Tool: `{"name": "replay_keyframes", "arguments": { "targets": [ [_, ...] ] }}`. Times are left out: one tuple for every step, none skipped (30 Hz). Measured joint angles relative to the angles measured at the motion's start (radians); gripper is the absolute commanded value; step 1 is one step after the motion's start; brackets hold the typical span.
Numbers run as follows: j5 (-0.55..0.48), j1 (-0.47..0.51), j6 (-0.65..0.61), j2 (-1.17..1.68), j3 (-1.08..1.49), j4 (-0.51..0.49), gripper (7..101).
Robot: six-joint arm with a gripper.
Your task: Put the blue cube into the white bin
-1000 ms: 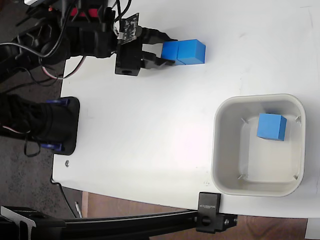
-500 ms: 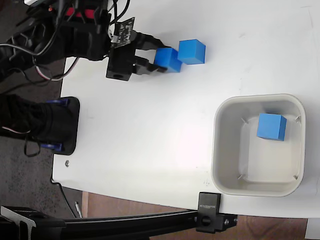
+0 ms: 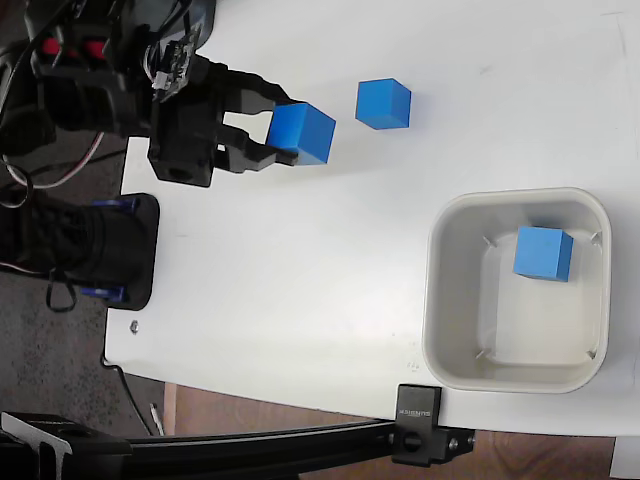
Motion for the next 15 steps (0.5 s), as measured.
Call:
{"name": "replay_keyframes", "arguments": {
  "targets": [
    [-0.031, 0.038, -0.023, 0.000, -0.009, -0.015, 53.8],
    [-0.069, 0.078, -0.048, -0.002, -0.023, -0.031, 53.8],
    [-0.103, 0.120, -0.071, -0.014, -0.038, -0.049, 53.8],
    [-0.141, 0.161, -0.089, -0.032, -0.060, -0.064, 53.8],
    [-0.179, 0.204, -0.109, -0.055, -0.080, -0.077, 53.8],
    [-0.216, 0.242, -0.124, -0.081, -0.097, -0.089, 53.8],
    [-0.253, 0.276, -0.137, -0.107, -0.120, -0.098, 53.8],
    [-0.285, 0.304, -0.149, -0.140, -0.146, -0.100, 53.8],
    [-0.314, 0.327, -0.160, -0.173, -0.181, -0.101, 53.8],
    [-0.334, 0.344, -0.169, -0.209, -0.218, -0.101, 53.8],
    [-0.354, 0.357, -0.176, -0.245, -0.256, -0.101, 53.8],
    [-0.370, 0.368, -0.184, -0.282, -0.293, -0.101, 53.8],
    [-0.383, 0.377, -0.190, -0.319, -0.328, -0.101, 53.8],
    [-0.394, 0.385, -0.195, -0.356, -0.362, -0.101, 53.8],
    [-0.403, 0.397, -0.202, -0.393, -0.396, -0.101, 53.8]
  ]
}}
